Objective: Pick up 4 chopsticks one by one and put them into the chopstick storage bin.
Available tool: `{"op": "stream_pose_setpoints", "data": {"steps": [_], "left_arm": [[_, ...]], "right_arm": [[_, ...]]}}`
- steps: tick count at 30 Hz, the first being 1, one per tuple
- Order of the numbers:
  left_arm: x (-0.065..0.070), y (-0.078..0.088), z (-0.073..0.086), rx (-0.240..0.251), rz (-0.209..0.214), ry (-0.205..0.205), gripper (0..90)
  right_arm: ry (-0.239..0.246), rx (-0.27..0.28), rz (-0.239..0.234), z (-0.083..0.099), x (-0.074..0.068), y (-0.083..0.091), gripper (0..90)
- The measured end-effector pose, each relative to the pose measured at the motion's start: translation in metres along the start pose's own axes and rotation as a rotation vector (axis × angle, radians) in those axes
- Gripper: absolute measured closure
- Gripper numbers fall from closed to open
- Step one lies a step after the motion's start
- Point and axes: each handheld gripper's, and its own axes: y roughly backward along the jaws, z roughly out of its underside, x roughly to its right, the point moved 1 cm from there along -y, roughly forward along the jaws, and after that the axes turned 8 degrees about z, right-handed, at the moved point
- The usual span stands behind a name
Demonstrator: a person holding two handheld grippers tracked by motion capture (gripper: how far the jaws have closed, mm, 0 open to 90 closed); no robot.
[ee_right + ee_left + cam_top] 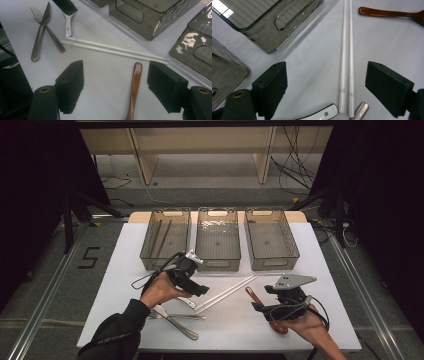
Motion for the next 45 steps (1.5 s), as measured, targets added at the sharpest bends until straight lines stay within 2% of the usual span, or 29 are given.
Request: {"op": "stream_pose_setpoints", "data": {"steps": [4, 14, 17, 22, 29, 34, 45], "left_arm": [[0.001, -0.005, 0.001, -0.014, 0.0, 0.005, 17.3], [0.005, -0.02, 0.003, -0.092, -0.013, -0.014, 18.8], [0.008, -0.026, 0.004, -0.114, -0.019, -0.019, 21.9], [0.011, -0.033, 0.004, -0.147, -0.004, -0.029, 28.5], [0.011, -0.045, 0.006, -0.182, 0.004, -0.012, 38.6], [0.013, -0.051, 0.007, -0.212, 0.014, -0.016, 46.4], [0.013, -0.057, 0.009, -0.241, 0.033, -0.02, 62.2]], "right_arm": [[0.003, -0.001, 0.0, 0.0, 0.0, -0.001, 30.6], [0.001, -0.006, -0.004, 0.0, -0.001, -0.002, 30.6], [0.007, -0.01, -0.003, 0.0, -0.001, -0.002, 30.6], [0.008, -0.01, -0.004, 0.001, -0.001, -0.003, 30.7], [0.011, -0.016, -0.01, 0.001, -0.003, -0.004, 30.7], [0.016, -0.017, -0.012, 0.0, -0.003, -0.005, 30.8], [0.025, -0.022, -0.015, 0.001, -0.004, -0.005, 30.8]]}}
